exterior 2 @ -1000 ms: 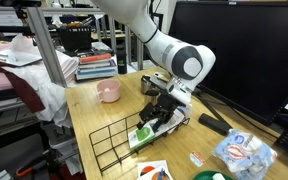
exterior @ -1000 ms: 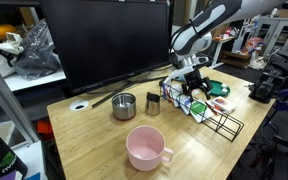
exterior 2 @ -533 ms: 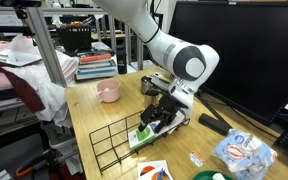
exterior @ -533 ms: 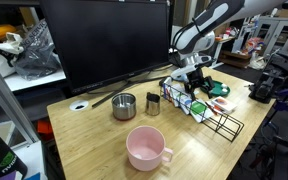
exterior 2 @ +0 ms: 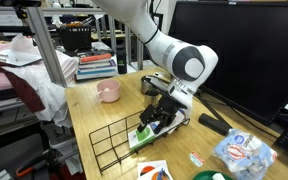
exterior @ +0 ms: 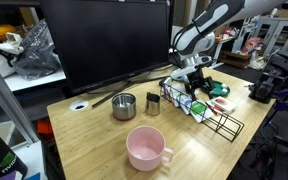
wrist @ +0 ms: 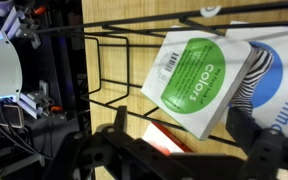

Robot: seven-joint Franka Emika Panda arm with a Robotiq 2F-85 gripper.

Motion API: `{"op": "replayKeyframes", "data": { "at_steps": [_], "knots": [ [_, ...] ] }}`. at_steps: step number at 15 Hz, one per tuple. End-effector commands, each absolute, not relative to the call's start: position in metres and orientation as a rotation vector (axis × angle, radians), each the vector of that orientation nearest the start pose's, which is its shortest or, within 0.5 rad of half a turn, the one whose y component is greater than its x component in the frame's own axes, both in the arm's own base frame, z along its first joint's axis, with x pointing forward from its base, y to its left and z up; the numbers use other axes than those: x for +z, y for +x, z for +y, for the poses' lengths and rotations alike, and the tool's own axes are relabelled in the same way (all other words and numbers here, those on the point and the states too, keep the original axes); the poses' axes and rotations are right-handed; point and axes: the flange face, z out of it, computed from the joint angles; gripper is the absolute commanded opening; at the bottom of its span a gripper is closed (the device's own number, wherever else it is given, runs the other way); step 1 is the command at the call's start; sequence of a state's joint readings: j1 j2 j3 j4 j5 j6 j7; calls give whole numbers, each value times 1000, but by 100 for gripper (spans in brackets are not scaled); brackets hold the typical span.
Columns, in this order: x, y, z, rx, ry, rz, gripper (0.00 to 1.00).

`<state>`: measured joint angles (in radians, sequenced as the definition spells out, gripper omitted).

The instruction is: Remove the book closest to you in the rack and put it on the table

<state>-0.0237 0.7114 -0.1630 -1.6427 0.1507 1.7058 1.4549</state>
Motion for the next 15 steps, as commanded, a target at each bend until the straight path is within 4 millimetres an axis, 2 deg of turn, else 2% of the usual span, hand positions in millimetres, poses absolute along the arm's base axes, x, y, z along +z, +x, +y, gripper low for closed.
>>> {"op": "replayKeyframes", "data": {
  "at_steps": [1, 3, 5, 9, 15],
  "knots": [
    [170, 593, -90, 897, -2237, 2566, 100],
    [169, 592, -90, 894, -2230, 2591, 100],
    [167, 589, -89, 907, -2115, 2678, 100],
    [163, 587, -84, 883, -1996, 2803, 100],
    [163, 584, -76, 871, -1952, 2850, 100]
  ]
}}
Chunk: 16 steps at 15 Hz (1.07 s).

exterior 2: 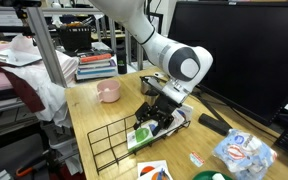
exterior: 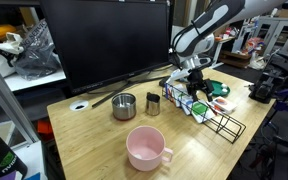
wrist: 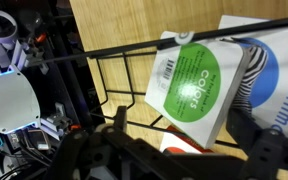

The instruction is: Remove the book closest to you in the rack and put it on the table

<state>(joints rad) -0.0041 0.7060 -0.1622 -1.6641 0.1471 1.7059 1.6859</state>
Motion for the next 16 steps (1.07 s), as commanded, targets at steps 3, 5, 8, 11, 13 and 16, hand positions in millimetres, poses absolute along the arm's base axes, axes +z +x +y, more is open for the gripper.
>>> {"op": "replayKeyframes", "data": {
  "at_steps": [3, 5, 8, 11, 13, 16],
  "knots": [
    [163, 581, -72, 863, -1950, 2841, 100],
    [161, 578, -69, 855, -1932, 2841, 100],
    [158, 577, -64, 819, -1890, 2851, 100],
    [156, 577, -58, 786, -1833, 2863, 98],
    [154, 576, -52, 772, -1805, 2867, 81],
    [151, 575, -46, 737, -1765, 2873, 56]
  ]
}}
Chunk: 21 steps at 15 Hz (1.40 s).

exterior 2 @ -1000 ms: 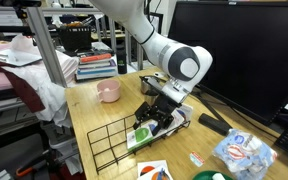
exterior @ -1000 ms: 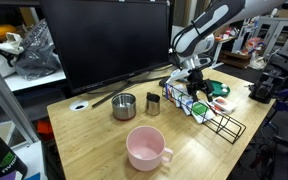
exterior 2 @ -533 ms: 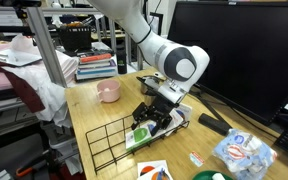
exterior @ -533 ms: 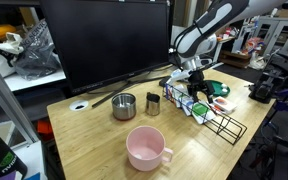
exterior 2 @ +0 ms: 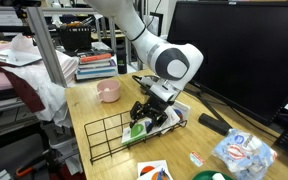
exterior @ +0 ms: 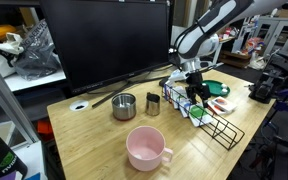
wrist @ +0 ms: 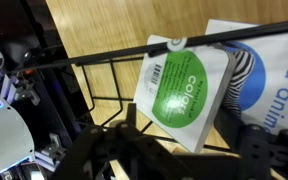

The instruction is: Remove the book closest to you in the rack and put it on the table

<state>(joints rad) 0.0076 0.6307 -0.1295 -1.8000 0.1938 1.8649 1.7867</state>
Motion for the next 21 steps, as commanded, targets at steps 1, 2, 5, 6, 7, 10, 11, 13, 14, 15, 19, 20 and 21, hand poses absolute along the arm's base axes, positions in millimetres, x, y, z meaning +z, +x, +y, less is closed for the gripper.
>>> {"op": "replayKeyframes", "data": {
  "at_steps": [1, 2, 5, 6, 7, 10, 11, 13, 14, 15, 19, 20, 21],
  "knots": [
    [149, 575, -46, 724, -1754, 2876, 49],
    [147, 575, -45, 718, -1743, 2876, 41],
    [138, 571, -42, 721, -1722, 2872, 21],
    [135, 569, -42, 721, -1718, 2872, 13],
    [138, 569, -42, 724, -1718, 2871, 8],
    [144, 565, -42, 721, -1712, 2868, 4],
    [149, 563, -42, 722, -1705, 2864, 1],
    [157, 561, -43, 683, -1697, 2851, 4],
    [160, 559, -44, 673, -1692, 2843, 4],
    [163, 557, -44, 649, -1688, 2841, 4],
    [176, 548, -46, 559, -1653, 2829, 4],
    [178, 545, -47, 533, -1643, 2830, 4],
    [181, 542, -47, 510, -1634, 2828, 4]
  ]
}}
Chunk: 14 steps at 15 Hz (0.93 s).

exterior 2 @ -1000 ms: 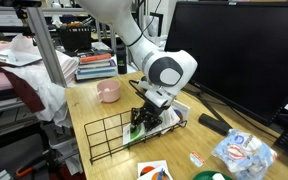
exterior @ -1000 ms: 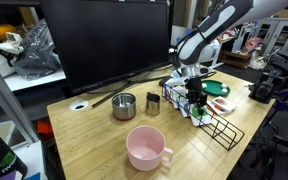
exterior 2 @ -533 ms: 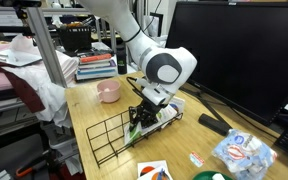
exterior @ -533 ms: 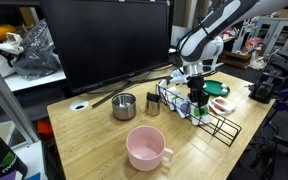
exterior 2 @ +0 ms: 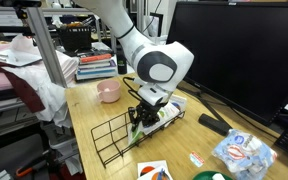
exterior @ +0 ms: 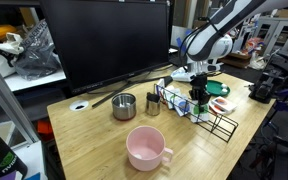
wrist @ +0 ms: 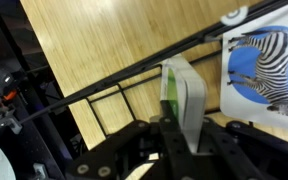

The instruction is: Remove the book closest to you in the rack and put it on the table

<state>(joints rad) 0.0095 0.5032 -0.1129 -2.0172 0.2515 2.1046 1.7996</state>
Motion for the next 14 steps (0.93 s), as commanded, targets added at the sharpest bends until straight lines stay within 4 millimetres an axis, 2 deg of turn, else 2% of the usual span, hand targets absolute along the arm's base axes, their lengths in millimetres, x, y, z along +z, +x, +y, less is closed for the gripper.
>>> {"op": "replayKeyframes", "data": {
  "at_steps": [1, 8, 14],
  "knots": [
    [183, 538, -47, 470, -1634, 2830, 4],
    [193, 524, -41, 299, -1604, 2817, 4],
    [198, 521, -45, 311, -1377, 2819, 4]
  ]
}}
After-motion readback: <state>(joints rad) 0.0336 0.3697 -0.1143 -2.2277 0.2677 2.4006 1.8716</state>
